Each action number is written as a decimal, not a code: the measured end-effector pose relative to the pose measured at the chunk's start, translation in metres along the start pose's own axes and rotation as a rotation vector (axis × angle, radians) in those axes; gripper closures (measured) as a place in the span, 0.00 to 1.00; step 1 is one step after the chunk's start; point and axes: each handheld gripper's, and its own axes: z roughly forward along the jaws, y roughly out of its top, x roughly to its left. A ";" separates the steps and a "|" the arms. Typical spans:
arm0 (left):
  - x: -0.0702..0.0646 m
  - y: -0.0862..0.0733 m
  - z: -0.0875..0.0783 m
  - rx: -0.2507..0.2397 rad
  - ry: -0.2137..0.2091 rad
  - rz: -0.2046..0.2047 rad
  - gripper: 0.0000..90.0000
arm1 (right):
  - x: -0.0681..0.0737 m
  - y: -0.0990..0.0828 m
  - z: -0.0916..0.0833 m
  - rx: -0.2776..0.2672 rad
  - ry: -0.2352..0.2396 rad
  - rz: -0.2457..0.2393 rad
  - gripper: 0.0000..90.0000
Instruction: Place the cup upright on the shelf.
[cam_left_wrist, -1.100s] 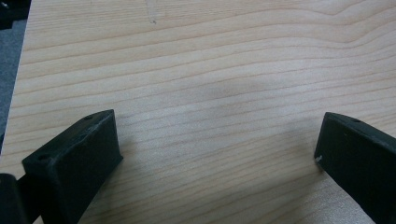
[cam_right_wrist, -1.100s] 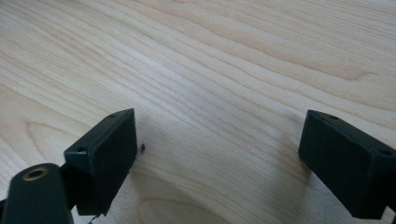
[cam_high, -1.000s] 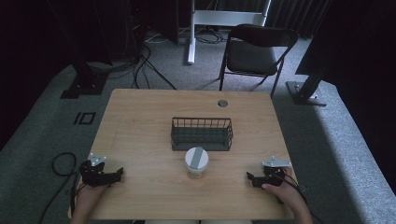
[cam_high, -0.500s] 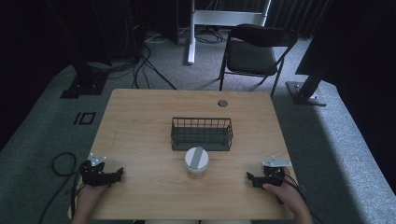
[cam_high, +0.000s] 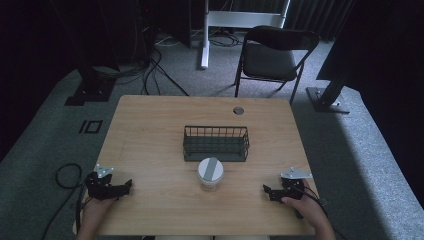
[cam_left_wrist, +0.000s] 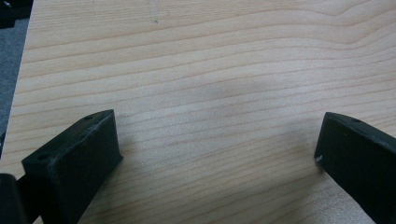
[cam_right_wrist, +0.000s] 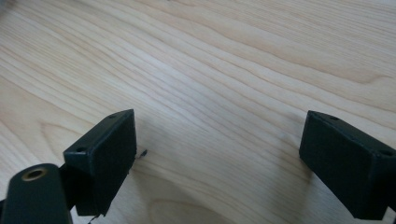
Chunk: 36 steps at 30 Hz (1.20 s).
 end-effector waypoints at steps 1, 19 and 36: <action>0.000 0.000 0.000 0.000 0.000 -0.001 0.00 | 0.001 0.000 0.000 0.002 -0.003 -0.005 0.12; 0.000 0.000 0.000 0.000 0.000 0.000 0.00 | 0.016 0.015 0.007 -0.033 0.041 -0.033 0.12; 0.000 0.000 0.000 0.000 0.000 0.000 0.00 | 0.042 0.028 0.018 -0.061 0.116 -0.072 0.12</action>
